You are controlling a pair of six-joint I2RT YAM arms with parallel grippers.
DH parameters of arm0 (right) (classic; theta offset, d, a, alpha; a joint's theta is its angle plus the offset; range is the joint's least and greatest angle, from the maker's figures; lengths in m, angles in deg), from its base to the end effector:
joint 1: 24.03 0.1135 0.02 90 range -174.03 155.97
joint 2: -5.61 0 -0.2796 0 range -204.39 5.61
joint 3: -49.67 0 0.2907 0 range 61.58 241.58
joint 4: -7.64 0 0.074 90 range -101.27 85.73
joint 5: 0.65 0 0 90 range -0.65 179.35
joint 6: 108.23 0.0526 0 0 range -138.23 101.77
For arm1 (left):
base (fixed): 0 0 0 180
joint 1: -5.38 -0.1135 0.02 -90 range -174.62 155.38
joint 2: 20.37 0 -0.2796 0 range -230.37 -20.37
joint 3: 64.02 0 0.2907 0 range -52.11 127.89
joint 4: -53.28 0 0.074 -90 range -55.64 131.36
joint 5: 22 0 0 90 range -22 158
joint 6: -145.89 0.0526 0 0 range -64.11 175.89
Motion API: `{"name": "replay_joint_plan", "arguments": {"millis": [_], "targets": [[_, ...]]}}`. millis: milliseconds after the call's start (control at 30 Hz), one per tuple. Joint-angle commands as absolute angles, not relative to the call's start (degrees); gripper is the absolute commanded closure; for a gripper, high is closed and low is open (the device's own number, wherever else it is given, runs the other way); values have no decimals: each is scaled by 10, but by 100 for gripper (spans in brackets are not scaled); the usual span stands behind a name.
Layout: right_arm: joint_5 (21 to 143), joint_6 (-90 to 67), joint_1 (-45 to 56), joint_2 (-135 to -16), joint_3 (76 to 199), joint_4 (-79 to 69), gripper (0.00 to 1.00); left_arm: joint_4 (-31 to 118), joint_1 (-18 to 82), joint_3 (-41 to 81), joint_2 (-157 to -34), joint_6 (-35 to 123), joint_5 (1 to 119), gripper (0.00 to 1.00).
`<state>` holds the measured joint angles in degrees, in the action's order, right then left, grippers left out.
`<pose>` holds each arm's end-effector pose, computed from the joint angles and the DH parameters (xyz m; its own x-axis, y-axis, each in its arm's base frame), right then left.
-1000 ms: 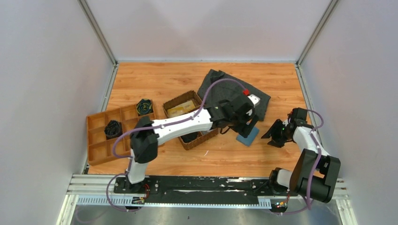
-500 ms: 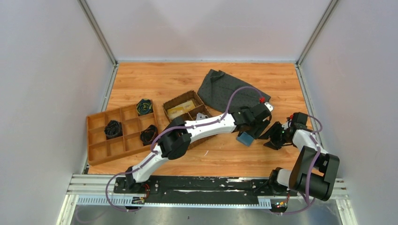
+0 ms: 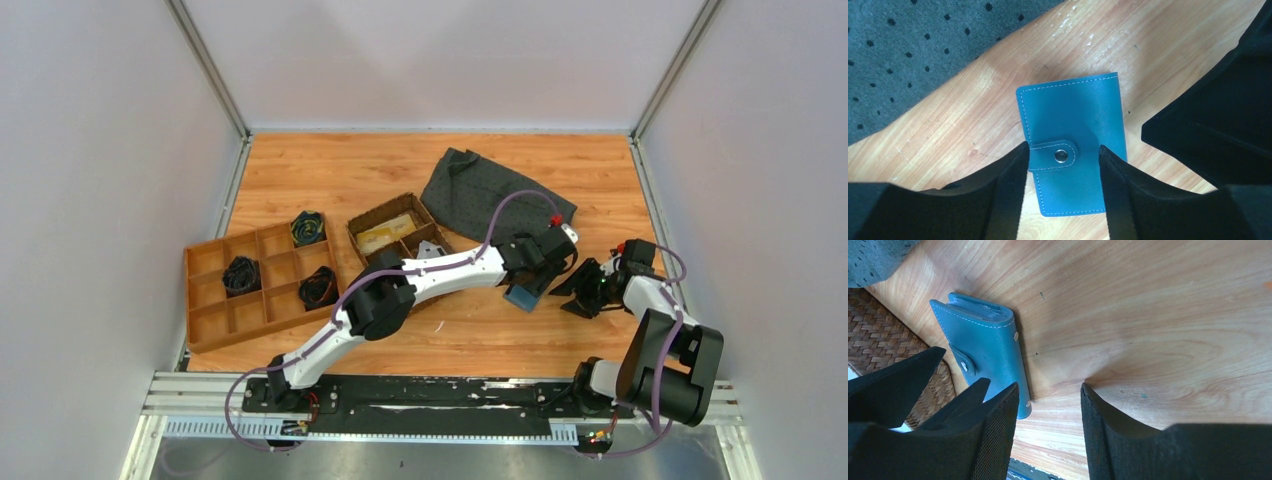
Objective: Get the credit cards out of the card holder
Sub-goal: Open the card holder at the center of the board.
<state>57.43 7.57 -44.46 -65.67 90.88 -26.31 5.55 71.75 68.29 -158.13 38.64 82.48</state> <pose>0.2288 -0.0556 0.1260 -0.7239 0.6639 -0.1875 0.4380 0.6523 0.6186 0.2490 -0.5364 0.1738 -0.5517 0.5446 -0.6317 0.6946 0.7192 0.0134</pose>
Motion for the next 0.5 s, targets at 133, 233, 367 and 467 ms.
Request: {"name": "replay_joint_plan", "arguments": {"millis": [133, 233, 367, 467], "targets": [[568, 74, -453, -663, 900, -266, 49, 53, 721, 679, -1600, 400, 847, 51], [568, 75, -453, -664, 901, -266, 49, 50, 721, 675, -1600, 396, 849, 51], [567, 77, -454, -661, 901, -266, 49, 50, 721, 671, -1605, 393, 844, 51], [566, 79, -453, -657, 901, -266, 49, 50, 721, 671, -1610, 394, 843, 51]]}}
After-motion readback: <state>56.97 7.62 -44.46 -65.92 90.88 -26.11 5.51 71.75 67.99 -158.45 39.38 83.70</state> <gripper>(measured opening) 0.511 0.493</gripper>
